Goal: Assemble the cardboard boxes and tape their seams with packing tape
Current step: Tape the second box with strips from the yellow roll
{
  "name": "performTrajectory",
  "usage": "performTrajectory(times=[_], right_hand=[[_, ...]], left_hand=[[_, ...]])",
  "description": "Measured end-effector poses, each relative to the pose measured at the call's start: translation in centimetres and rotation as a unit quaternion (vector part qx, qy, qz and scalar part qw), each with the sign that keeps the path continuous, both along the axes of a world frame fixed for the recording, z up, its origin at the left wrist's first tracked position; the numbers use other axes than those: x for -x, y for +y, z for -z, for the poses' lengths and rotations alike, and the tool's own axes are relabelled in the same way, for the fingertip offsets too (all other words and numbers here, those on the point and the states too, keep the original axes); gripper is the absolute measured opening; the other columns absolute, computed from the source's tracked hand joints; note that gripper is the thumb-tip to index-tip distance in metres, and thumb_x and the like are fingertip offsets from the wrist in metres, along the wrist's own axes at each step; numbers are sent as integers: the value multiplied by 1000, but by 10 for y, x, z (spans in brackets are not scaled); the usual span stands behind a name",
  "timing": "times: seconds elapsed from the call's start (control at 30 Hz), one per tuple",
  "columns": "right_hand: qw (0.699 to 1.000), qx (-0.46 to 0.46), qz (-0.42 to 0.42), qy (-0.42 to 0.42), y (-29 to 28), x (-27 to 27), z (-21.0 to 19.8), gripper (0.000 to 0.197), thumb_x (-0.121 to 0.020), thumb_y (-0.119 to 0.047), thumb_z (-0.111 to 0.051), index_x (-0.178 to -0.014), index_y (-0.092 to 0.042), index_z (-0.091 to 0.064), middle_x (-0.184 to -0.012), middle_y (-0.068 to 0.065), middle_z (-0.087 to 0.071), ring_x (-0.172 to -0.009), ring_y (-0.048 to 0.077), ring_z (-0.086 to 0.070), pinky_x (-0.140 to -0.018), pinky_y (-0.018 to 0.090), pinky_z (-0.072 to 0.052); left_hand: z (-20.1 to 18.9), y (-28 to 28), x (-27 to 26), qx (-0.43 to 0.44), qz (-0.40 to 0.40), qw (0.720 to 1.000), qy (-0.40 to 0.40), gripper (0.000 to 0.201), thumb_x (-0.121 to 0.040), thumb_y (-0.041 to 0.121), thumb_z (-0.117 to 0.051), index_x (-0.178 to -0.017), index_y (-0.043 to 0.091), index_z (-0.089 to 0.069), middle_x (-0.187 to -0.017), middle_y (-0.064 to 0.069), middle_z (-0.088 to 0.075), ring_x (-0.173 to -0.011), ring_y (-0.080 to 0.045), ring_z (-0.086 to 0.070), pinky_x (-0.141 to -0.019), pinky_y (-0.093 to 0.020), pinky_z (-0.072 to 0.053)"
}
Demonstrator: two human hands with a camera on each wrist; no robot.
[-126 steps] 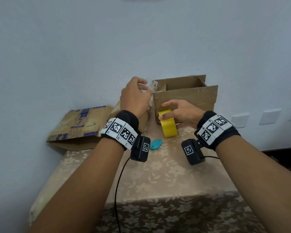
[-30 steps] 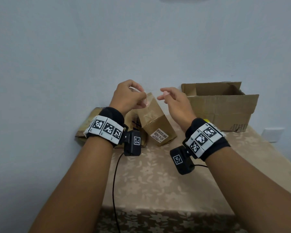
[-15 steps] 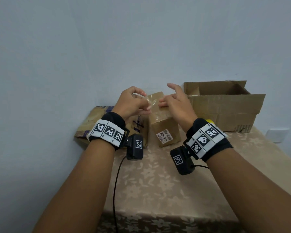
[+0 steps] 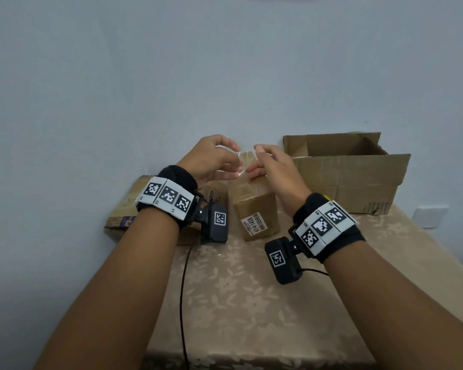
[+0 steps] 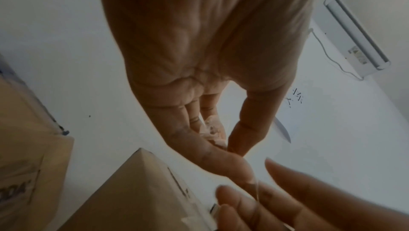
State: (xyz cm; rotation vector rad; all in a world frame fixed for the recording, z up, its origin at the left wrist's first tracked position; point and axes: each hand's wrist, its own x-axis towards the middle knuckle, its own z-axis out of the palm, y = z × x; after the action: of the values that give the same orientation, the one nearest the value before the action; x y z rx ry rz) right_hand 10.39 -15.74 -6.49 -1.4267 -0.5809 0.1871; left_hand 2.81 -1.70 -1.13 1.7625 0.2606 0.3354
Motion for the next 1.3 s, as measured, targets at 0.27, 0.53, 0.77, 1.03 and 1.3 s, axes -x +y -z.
performTrajectory(times=[0.27, 0.53, 0.77, 1.03, 1.3], right_hand=[[1000, 23, -10, -15, -5, -1, 0, 44, -99, -10, -64, -141, -16, -54, -76, -2, -64, -75, 8, -66, -78, 30, -59], [999, 43, -4, -28, -6, 2, 0, 48, -95, -1, -59, -140, -18, -55, -79, 2, -64, -81, 15, -66, -81, 35, -60], [997, 60, 25, -40, -5, 1, 2, 54, -98, -5, -54, -148, -24, -47, -93, 2, -59, -83, 14, -63, -82, 41, -60], [996, 67, 38, -34, -7, -2, 4, 51, -102, -5, -39, -149, -25, -44, -86, 1, -50, -76, 13, -52, -64, 24, -46], [996, 67, 42, -43, -7, -3, 6, 45, -99, 0, -39, -137, -22, -50, -79, -2, -44, -65, 8, -45, -52, 17, -43]], left_hand=[[11, 4, -7, -1, -8, 1000, 7, 26, -87, -12, -65, -103, 8, -60, -84, -12, -72, -65, -17, -71, -64, -28, -63], [13, 3, -8, -20, -6, 1000, 13, 32, -85, -13, -68, -110, 6, -59, -86, -11, -71, -66, -16, -71, -60, -27, -60], [12, 1, -13, -37, -13, 999, 18, 35, -85, -14, -69, -112, 4, -58, -76, -7, -71, -66, -17, -73, -57, -25, -59], [14, 0, -19, -78, -9, 997, 24, 36, -83, -8, -76, -110, 7, -58, -84, -10, -70, -67, -18, -71, -54, -23, -55], [15, 0, -24, -110, -14, 993, 31, 34, -82, -5, -78, -106, 9, -58, -84, -11, -70, -70, -22, -71, -50, -23, -51]])
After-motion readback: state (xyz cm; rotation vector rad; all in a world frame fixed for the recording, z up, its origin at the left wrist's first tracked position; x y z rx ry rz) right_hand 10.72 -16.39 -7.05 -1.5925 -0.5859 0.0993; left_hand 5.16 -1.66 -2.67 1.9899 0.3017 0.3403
